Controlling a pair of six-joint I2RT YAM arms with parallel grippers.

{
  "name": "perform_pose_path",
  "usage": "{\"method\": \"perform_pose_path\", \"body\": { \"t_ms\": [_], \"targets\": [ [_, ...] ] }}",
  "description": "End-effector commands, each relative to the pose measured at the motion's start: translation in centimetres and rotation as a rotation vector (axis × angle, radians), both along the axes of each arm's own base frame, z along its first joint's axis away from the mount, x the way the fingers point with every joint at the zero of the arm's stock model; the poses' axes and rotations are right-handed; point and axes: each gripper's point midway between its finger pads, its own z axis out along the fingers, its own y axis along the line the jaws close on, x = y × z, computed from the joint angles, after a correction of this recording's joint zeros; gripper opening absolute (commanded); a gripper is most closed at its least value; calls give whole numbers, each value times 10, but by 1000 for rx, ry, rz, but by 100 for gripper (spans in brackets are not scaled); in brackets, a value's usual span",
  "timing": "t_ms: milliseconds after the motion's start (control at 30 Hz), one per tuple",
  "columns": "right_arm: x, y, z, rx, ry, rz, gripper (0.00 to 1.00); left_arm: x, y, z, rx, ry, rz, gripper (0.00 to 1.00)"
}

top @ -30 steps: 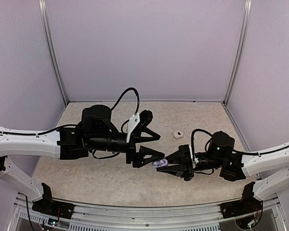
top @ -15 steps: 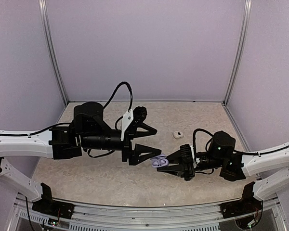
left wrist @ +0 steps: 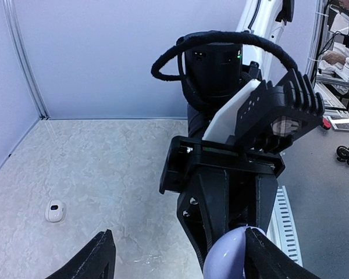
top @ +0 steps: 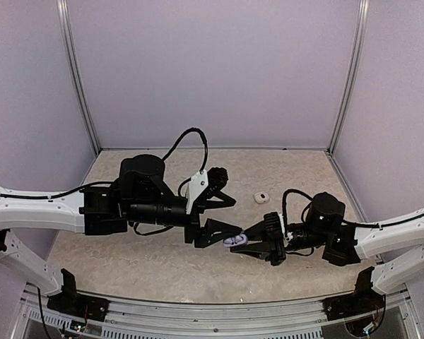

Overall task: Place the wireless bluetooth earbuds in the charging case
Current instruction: Adjust the right earbud in the right side groove of the charging case.

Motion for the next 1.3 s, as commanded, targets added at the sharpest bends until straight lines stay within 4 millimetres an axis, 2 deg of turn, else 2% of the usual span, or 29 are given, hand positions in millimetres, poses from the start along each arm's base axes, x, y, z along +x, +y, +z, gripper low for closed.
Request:
{"method": "perform_pose_path", "body": {
  "t_ms": [0, 367, 533, 667, 767, 833, 1000, 1133, 1267],
  "targets": [
    [-8, -1, 10, 34, -15, 28, 0, 2, -4, -7, 44, -26, 6, 74],
    [-5, -1, 13, 44, -6, 19, 0, -16, -12, -39, 186, -139, -20, 72],
    [-5, -2, 12, 45, 2, 20, 0, -17, -15, -40, 201, -177, -3, 72],
    [-5, -1, 8, 38, 14, 21, 0, -10, -16, -30, 180, -192, 42, 74],
    [-4, -1, 4, 30, 21, 16, 0, -7, -13, 0, 94, -211, 58, 78],
    [-3, 0, 1, 23, 26, 13, 0, -11, -10, 18, 46, -217, 42, 82],
    [-1, 0, -2, 15, 37, 5, 0, -22, -5, 43, -26, -192, 6, 87],
    [-1, 0, -2, 17, 41, 4, 0, -29, 4, 47, -57, -158, -21, 93],
    [1, -1, 3, 28, 40, -6, 0, -34, 13, 29, -44, -96, -51, 95]
  ]
}}
